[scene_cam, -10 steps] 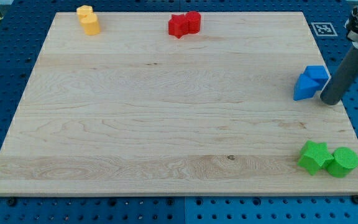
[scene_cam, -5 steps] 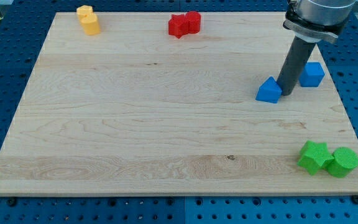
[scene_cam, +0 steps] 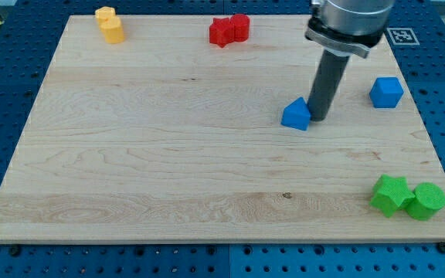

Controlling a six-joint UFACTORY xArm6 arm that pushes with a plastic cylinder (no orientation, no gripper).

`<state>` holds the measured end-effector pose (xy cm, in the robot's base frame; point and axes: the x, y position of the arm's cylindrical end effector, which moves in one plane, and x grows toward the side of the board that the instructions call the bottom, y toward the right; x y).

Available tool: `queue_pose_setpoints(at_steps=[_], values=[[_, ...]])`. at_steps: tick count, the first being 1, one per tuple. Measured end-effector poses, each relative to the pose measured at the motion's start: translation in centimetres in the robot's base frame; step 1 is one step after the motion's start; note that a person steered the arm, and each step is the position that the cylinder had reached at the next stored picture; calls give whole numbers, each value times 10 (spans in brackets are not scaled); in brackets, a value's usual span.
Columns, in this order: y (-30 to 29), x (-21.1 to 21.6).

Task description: Push the blue triangle to the bottom right of the yellow heart

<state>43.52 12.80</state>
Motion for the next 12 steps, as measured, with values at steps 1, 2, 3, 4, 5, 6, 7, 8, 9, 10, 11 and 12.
queue_pose_setpoints(at_steps=[1, 2, 3, 4, 5, 6, 7, 8, 9, 10, 11, 12], values=[[-2, 1], [-3, 8], [-35, 8], [-50, 11], [-54, 18], [-78, 5], [-88, -1], [-98, 0], [-99, 22], [-122, 23], [-154, 10], [-163, -6]])
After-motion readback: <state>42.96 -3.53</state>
